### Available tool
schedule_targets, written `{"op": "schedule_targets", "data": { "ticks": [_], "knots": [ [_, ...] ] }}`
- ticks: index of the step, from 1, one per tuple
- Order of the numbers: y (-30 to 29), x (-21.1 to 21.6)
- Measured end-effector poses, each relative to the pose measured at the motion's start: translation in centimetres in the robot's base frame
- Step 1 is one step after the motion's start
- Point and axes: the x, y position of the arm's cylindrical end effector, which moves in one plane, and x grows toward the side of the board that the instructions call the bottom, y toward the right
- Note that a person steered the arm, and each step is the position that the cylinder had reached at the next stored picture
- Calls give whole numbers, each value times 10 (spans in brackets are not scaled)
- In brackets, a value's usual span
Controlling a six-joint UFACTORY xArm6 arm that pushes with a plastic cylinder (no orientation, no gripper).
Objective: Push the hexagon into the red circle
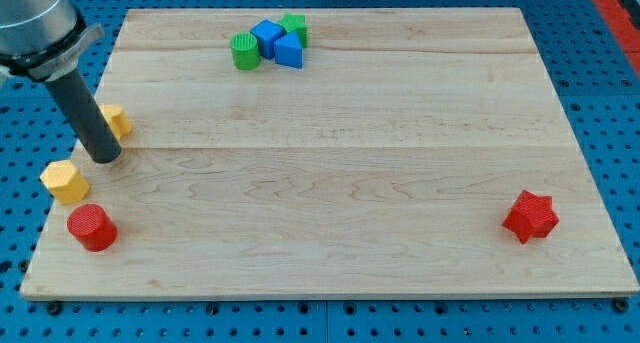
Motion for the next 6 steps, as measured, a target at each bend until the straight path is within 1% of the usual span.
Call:
{"op": "schedule_targets", "data": {
  "ticks": [1,2,3,4,5,6],
  "knots": [
    [-55,1],
    [-53,12],
    [-7,44],
    [27,44],
    [-34,15],
    [-54,-5]
  ]
}}
